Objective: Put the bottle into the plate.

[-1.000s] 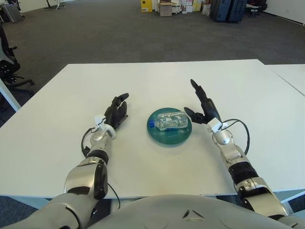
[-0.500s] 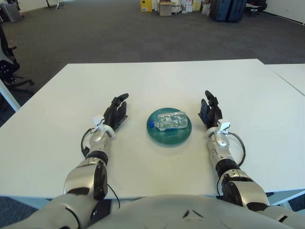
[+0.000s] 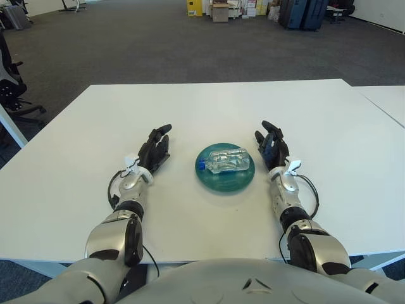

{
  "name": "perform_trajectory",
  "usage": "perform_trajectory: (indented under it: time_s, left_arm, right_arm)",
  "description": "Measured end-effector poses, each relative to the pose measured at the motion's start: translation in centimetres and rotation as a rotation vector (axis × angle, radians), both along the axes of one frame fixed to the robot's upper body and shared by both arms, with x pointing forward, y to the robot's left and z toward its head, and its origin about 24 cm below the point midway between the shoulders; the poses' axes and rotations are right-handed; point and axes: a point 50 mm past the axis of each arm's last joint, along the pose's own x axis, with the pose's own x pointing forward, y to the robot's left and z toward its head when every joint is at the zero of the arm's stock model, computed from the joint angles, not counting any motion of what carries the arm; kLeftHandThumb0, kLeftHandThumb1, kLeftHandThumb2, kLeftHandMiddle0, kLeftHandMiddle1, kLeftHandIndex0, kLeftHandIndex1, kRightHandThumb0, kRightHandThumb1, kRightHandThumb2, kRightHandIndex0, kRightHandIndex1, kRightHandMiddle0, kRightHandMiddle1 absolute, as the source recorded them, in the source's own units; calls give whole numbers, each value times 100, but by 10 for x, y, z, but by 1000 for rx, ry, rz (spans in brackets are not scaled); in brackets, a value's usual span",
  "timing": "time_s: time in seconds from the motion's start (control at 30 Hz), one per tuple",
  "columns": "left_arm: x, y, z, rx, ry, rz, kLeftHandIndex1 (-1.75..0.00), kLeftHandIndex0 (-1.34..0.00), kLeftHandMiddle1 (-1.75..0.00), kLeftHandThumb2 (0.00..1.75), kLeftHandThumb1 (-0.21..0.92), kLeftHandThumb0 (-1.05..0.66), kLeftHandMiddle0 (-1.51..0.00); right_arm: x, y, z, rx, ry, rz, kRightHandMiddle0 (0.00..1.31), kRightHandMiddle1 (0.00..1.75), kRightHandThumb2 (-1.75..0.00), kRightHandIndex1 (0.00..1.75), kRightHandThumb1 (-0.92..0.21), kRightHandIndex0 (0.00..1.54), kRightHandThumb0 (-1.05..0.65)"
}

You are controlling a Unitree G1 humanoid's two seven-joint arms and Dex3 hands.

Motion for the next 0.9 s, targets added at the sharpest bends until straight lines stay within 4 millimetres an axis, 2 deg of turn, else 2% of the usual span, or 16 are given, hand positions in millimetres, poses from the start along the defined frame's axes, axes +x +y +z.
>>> perform_trajectory:
  time_s: [0.9]
  left_arm:
    - [1, -1, 0, 12, 4, 5, -85, -11, -4, 72, 92, -66, -59]
  right_arm:
    - [2, -3, -2, -45, 20, 36, 0, 78, -98, 1, -92, 40, -78]
